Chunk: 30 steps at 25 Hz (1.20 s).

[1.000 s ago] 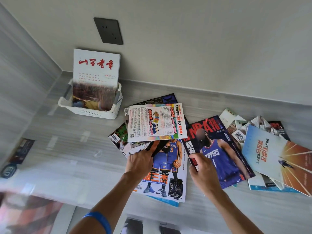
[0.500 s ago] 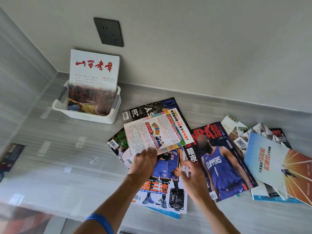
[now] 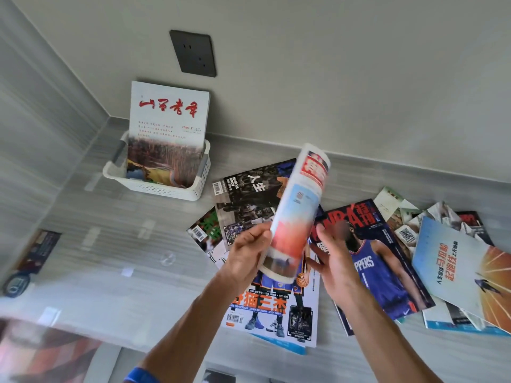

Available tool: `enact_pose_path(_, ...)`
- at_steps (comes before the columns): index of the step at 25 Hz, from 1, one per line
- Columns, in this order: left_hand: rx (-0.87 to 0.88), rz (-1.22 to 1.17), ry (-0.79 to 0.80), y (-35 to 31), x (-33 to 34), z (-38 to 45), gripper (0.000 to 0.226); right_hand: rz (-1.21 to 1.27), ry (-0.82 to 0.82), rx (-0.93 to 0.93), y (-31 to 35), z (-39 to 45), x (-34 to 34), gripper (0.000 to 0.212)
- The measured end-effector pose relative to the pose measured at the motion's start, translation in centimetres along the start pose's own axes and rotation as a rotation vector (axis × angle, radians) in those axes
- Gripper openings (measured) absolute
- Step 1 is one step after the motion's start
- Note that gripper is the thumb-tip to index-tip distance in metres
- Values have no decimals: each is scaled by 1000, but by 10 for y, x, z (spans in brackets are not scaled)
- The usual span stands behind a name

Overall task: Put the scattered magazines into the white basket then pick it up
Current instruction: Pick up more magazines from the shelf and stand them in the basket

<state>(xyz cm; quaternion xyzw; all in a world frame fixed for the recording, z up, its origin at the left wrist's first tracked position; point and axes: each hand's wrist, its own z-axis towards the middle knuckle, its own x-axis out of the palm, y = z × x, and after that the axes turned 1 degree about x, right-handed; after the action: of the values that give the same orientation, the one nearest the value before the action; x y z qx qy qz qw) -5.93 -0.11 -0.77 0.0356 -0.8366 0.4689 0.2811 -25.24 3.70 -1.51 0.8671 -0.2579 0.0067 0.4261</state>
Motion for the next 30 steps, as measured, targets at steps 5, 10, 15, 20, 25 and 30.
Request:
enact_pose_path(5, -45, 536, -536, 0, -14, 22, 35, -272, -94, 182, -6, 9, -32, 45)
enact_pose_path(10, -59, 1426, -451, 39, -62, -14, 77, -754, -342, 40, -41, -20, -27, 32)
enact_pose_path(15, 47, 1571, -389, 54, -79, -32, 78, -621, -343, 124, -66, -41, -22, 33)
enact_pose_path(20, -13, 1606, -345, 55, -79, -35, 87, -379, -375, 261, -44, -33, -20, 4)
enact_pose_path(25, -20, 1532, -307, 53, -80, -40, 92, -214, -246, 318, -37, -32, -9, 14)
enact_pose_path(30, 15, 1451, -337, 40, -70, -38, 79, -321, -312, 214, -21, -36, -8, 5)
